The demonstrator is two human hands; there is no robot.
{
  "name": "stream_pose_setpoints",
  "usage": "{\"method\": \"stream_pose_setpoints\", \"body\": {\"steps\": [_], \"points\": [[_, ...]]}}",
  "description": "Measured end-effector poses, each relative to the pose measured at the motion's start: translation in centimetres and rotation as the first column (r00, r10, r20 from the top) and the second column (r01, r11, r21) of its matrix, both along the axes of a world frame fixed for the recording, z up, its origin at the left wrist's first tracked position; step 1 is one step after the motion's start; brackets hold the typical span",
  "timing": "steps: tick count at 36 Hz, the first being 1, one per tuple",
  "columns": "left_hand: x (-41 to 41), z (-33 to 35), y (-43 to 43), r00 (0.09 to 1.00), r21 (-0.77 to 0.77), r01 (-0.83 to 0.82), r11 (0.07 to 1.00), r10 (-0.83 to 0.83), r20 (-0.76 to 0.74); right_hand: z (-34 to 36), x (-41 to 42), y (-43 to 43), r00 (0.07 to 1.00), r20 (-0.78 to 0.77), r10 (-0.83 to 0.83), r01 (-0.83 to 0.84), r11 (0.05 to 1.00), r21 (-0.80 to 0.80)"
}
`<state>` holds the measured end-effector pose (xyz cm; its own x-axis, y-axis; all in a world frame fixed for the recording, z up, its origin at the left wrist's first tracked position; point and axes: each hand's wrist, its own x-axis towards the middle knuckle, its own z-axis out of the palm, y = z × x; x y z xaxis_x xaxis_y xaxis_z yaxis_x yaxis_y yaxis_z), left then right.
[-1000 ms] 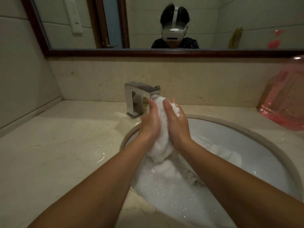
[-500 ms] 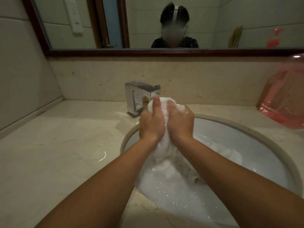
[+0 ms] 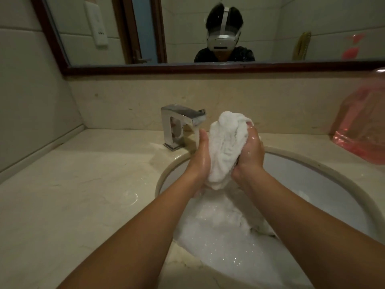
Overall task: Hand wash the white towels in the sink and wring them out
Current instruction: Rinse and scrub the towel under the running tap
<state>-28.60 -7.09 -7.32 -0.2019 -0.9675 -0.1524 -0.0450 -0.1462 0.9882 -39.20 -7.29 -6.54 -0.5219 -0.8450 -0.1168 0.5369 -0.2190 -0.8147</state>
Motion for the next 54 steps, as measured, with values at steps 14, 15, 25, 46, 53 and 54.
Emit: {"method": "stream_pose_setpoints", "body": {"steps": [14,15,25,46,53,54], "points": [[0.2,-2.6,-2.7,0.956,-0.050,-0.157,0.986,0.139,-0.258,0.0,0.8,0.9,0.916,-0.320,0.243,-0.258,0.966,-0.003],[0.2,-2.2,-2.2,0.952,-0.078,-0.143,0.987,0.116,-0.283,0.0,0.8,1.1,0.907,-0.348,0.236,-0.250,0.968,0.005],[0.4,-0.4,0.9,0.937,-0.216,-0.277,0.936,0.213,-0.279,0.7,2.4,2.8,0.899,-0.390,0.200,-0.220,0.975,-0.007],[-0.6,1.4,3.1,0.909,-0.373,-0.397,0.839,0.416,-0.032,0.3,2.4,1.9,0.886,-0.462,-0.049,0.086,0.994,0.061],[-0.6,0.9,2.5,0.920,-0.389,-0.355,0.850,0.391,0.014,-0.3,2.2,1.8,0.883,-0.467,-0.051,0.104,0.991,0.087],[-0.6,0.7,2.3,0.927,-0.395,-0.335,0.856,0.374,0.023,-0.4,2.3,1.7,0.883,-0.466,-0.053,0.107,0.990,0.091]]}}
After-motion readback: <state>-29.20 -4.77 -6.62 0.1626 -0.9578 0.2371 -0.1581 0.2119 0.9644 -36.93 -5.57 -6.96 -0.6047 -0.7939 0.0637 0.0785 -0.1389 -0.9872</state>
